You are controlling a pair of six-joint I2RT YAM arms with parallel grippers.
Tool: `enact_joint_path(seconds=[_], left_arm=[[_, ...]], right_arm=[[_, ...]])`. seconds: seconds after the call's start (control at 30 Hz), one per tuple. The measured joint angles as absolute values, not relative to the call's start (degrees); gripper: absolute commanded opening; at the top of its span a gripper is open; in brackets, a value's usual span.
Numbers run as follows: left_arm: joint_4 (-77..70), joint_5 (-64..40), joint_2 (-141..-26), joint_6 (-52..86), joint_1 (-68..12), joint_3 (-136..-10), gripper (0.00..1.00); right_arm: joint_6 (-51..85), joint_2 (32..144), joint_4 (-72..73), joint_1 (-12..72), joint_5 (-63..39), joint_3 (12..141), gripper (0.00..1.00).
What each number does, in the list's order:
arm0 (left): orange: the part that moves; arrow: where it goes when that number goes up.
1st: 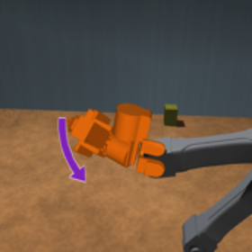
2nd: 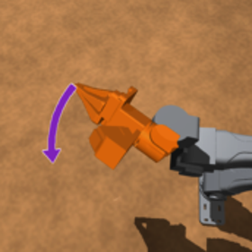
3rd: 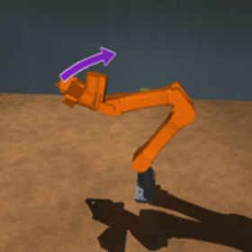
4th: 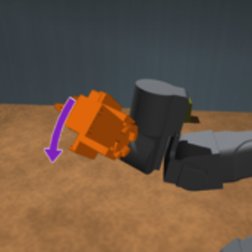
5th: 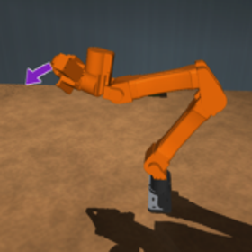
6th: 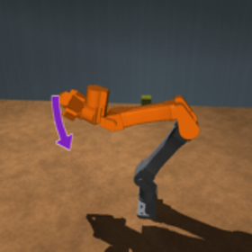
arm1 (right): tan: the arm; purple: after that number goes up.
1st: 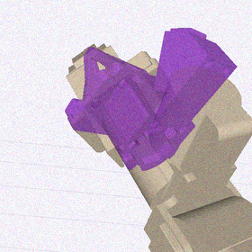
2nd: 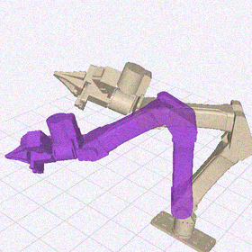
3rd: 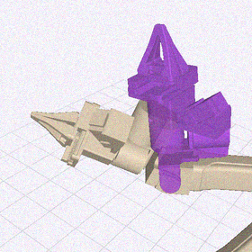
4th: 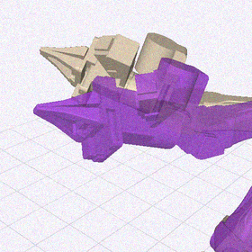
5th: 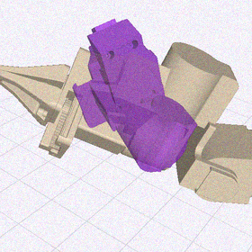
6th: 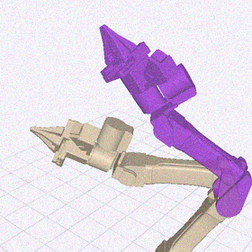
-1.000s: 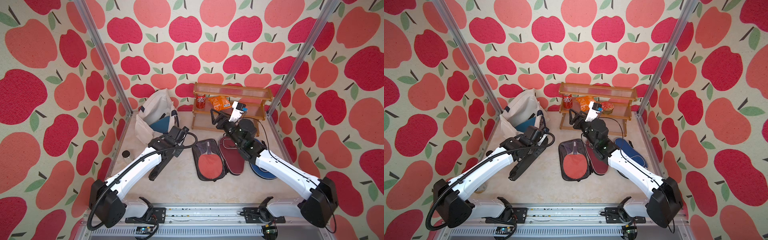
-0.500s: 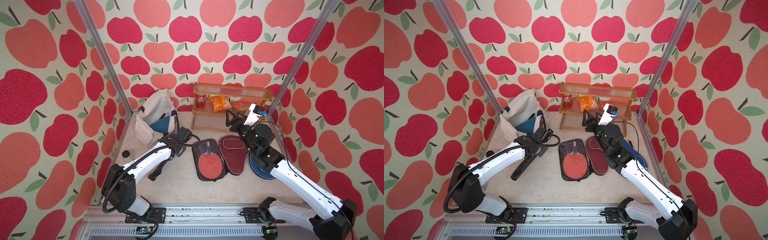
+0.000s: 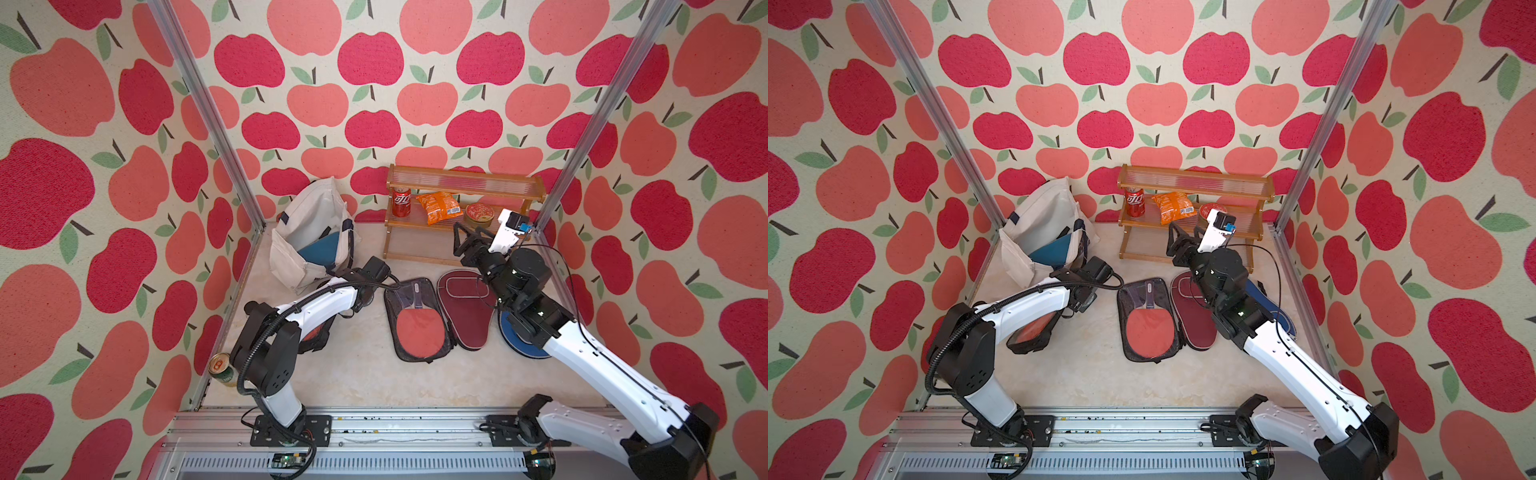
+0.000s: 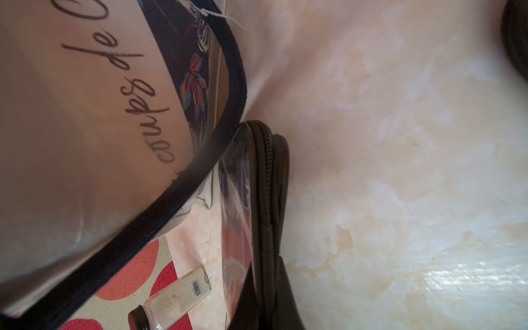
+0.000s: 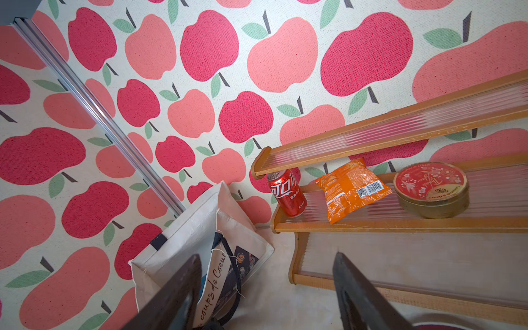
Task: Remove the ping pong set from the canvas bag
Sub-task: Place the ping pong set at the center of the board.
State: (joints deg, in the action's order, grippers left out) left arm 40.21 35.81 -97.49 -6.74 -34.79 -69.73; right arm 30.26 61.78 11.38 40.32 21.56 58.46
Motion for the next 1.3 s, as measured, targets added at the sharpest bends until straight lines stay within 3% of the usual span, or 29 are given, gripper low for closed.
enact_joint_path(seconds=[0.6,1.03,1.3], left_arm=[[40.93,33.43,-99.66,0.62,-37.69,-72.4,0.0],[47.4,31.68,-116.18,19.51,-42.52,-87.81,0.0],[49.5,32.12,-117.27,25.69,-42.63,-88.2,0.0]], right_arm=[[29.36,61.93,9.13,39.64,21.61,58.48,0.74],[28.95,61.98,7.14,39.29,22.04,58.48,0.74],[28.47,60.27,6.66,39.29,22.7,58.48,0.74]])
